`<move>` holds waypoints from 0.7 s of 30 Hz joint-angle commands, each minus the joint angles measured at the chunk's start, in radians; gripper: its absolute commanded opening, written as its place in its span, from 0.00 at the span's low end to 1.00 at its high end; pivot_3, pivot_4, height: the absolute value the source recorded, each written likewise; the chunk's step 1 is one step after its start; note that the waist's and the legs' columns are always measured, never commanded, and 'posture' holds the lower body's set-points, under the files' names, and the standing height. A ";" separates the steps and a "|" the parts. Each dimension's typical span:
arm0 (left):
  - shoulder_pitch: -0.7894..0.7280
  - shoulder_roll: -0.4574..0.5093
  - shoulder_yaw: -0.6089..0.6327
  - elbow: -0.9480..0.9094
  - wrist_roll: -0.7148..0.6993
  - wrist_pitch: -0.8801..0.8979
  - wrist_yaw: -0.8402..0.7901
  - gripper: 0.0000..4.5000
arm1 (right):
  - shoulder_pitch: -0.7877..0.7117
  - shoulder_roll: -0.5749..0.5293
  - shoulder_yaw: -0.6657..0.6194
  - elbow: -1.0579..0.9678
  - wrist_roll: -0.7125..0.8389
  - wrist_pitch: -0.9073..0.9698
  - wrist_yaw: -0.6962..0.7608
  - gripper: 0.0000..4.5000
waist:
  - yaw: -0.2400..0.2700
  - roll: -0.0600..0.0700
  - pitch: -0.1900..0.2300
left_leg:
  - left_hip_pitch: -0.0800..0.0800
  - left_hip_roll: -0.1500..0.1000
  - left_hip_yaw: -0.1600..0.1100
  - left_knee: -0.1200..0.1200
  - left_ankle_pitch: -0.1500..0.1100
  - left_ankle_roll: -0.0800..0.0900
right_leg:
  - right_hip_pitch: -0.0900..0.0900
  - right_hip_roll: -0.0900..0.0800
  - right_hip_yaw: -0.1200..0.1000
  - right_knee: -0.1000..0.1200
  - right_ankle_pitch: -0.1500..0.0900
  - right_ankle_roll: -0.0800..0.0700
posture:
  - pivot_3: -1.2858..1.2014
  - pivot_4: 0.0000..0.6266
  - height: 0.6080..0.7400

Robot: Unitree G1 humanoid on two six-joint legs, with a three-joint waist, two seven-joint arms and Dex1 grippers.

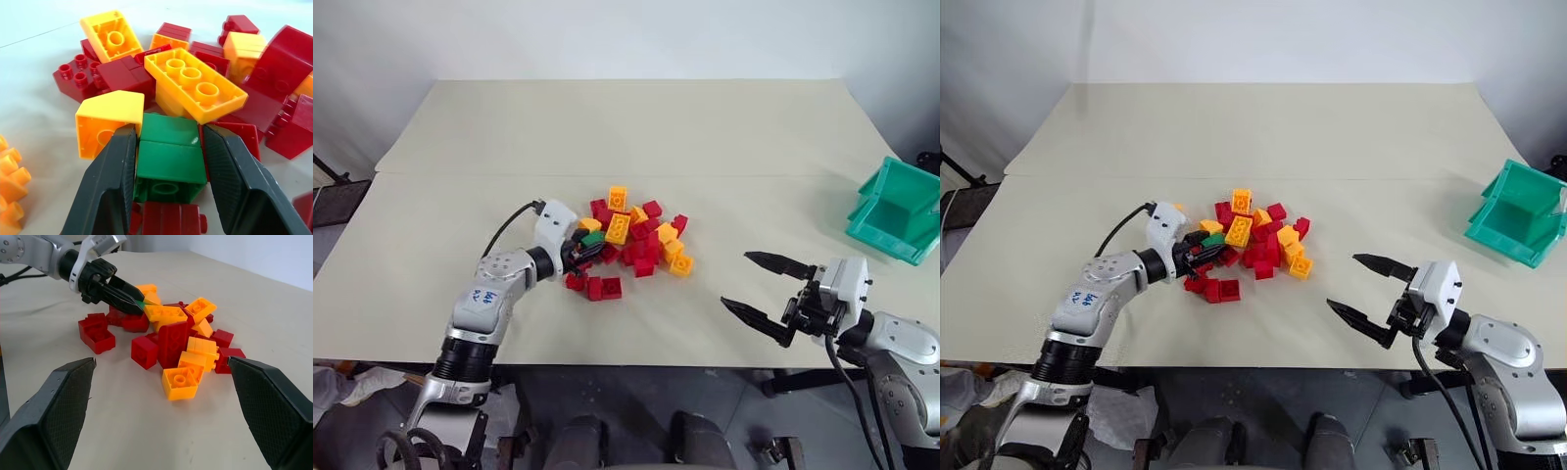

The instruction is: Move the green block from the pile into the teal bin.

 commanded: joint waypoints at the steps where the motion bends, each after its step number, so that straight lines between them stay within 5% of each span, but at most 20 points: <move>1: 0.013 0.031 -0.015 0.001 0.014 0.011 -0.031 0.38 | 0.004 -0.002 -0.020 -0.045 0.009 -0.016 -0.005 1.00 | -0.002 0.000 0.000 | 0.000 0.000 0.000 0.000 0.000 0.000 | 0.000 0.000 0.000 0.000 0.000 0.000 | 0.52 0.24 1.00; 6: -0.001 0.057 0.004 0.043 -0.008 -0.040 -0.097 0.38 | 0.000 -0.006 -0.019 -0.042 0.007 -0.015 -0.004 1.00 | -0.003 0.000 0.000 | 0.000 0.001 0.000 0.000 0.000 0.000 | 0.000 0.001 0.000 0.000 0.000 0.000 | 0.52 0.24 1.00; 14: -0.010 0.087 0.048 0.074 -0.016 -0.088 -0.131 0.88 | -0.002 -0.003 -0.017 -0.048 0.007 -0.012 -0.011 1.00 | 0.001 0.000 0.000 | 0.000 0.000 0.002 0.000 0.000 0.000 | 0.000 0.001 0.000 0.000 0.000 0.000 | 0.52 0.24 1.00; 21: -0.009 0.151 0.044 0.112 0.002 -0.101 -0.178 0.88 | 0.002 -0.002 -0.017 -0.055 0.006 -0.010 -0.021 1.00 | 0.000 0.000 0.000 | -0.001 0.000 0.002 0.000 0.000 0.000 | -0.001 0.001 0.000 0.000 0.000 0.000 | 0.52 0.24 1.00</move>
